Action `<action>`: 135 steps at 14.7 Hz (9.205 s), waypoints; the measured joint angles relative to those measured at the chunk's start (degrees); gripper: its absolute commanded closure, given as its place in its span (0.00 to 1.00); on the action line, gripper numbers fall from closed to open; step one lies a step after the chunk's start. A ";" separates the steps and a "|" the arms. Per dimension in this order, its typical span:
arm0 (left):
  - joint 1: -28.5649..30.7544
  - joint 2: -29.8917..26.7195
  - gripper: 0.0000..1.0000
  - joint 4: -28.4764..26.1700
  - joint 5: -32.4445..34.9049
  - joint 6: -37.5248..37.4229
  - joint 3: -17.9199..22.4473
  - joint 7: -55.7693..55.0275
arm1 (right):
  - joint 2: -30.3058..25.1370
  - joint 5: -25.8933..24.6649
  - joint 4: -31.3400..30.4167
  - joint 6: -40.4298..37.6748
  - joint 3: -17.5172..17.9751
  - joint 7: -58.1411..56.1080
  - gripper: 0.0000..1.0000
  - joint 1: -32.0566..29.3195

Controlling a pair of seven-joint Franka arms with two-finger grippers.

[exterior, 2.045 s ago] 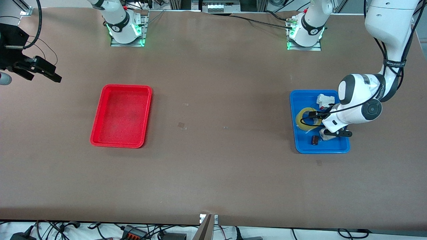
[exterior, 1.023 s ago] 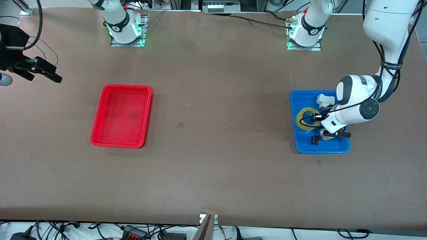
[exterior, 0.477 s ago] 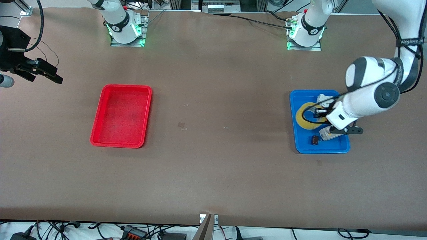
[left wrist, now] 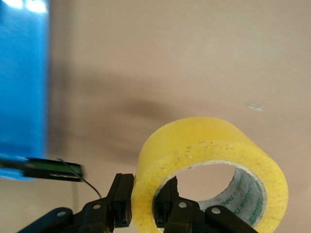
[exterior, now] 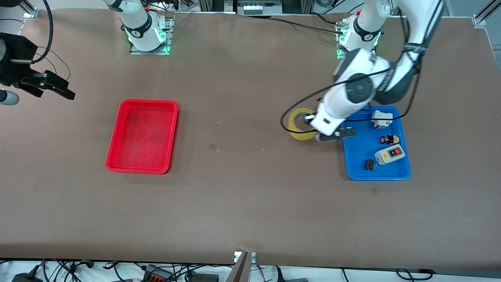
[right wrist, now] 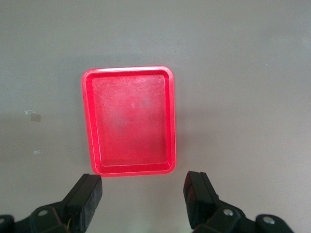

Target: Place and move tape with both arms

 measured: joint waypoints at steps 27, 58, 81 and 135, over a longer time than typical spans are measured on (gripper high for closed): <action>-23.46 29.22 0.00 32.68 15.24 4.52 2.43 -33.12 | 1.62 0.21 -0.09 0.85 0.50 -0.33 0.01 1.35; 0.59 -19.65 0.00 25.31 -2.21 -38.71 31.86 43.50 | 36.06 0.15 -6.93 40.26 0.81 30.60 0.02 35.72; 0.52 -17.18 0.00 19.46 -1.14 -29.38 32.23 45.83 | 17.39 -0.03 -24.58 38.91 -0.72 7.41 0.96 15.93; 0.06 -19.01 0.00 23.37 -1.11 -34.98 30.04 46.04 | 0.61 0.00 6.33 -6.02 -0.39 -0.49 0.01 -0.20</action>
